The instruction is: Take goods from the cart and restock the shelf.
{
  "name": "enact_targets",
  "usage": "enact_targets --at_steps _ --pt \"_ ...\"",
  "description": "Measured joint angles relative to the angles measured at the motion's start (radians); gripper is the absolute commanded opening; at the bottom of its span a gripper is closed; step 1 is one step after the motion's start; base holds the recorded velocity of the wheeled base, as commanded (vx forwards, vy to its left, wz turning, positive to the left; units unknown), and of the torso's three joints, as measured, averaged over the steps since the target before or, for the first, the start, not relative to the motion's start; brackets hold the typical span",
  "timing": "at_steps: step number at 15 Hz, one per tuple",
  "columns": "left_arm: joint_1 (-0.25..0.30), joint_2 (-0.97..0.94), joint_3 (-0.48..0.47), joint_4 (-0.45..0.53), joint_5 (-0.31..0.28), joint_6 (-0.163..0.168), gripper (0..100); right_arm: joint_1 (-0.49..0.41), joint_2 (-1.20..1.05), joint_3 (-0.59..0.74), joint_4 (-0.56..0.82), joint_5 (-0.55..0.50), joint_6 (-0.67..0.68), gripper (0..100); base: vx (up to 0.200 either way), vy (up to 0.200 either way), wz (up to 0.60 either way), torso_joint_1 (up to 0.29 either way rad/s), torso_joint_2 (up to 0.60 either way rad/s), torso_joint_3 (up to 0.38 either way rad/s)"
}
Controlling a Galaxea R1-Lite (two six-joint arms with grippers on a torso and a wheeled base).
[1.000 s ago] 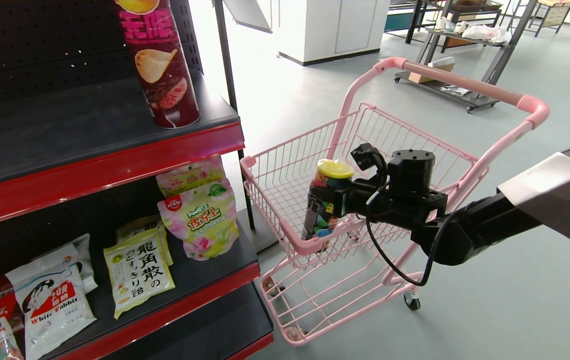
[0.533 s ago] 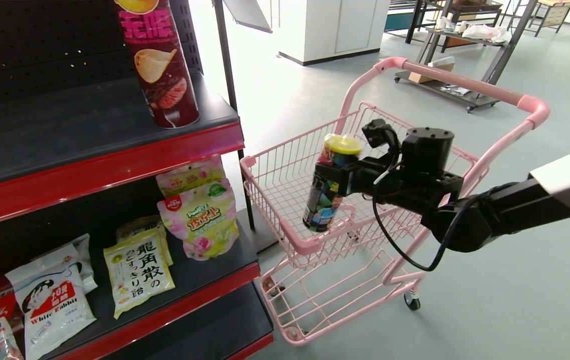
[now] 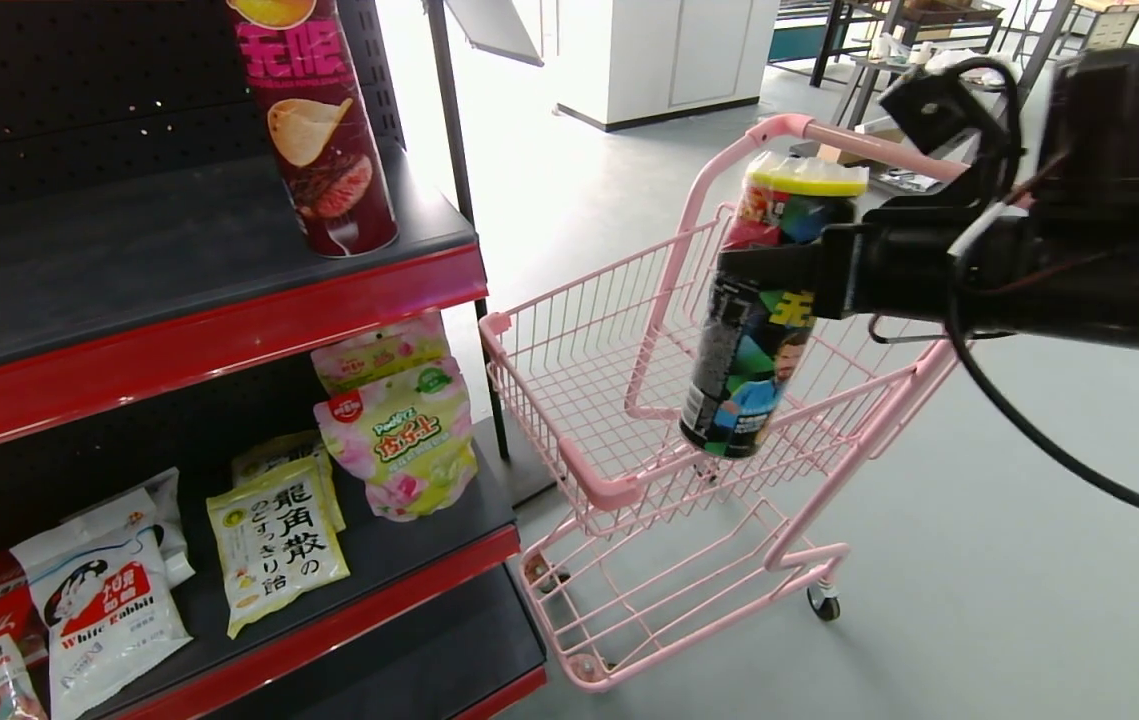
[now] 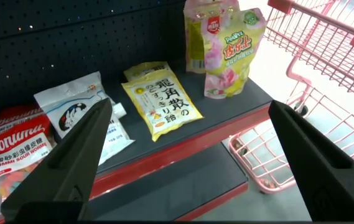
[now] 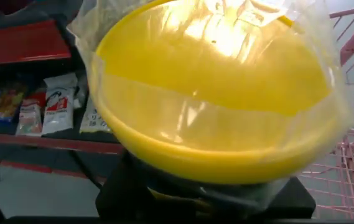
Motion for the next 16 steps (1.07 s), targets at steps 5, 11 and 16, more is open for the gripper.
enact_targets --at_steps 5,11,16 --pt "0.000 0.000 0.000 0.000 0.000 0.000 100 0.060 -0.185 0.241 -0.039 0.041 -0.068 0 0.000 0.000 0.00 0.000 0.00 0.000" --pt "0.000 0.000 0.000 0.000 0.000 0.000 100 0.070 -0.202 0.307 -0.113 0.124 -0.079 0 0.000 0.000 0.00 0.000 0.00 0.000" --pt "0.000 0.000 0.000 0.002 0.000 0.000 100 0.082 -0.205 0.316 -0.111 0.124 -0.081 0 0.000 0.000 0.00 0.009 -0.04 -0.033"
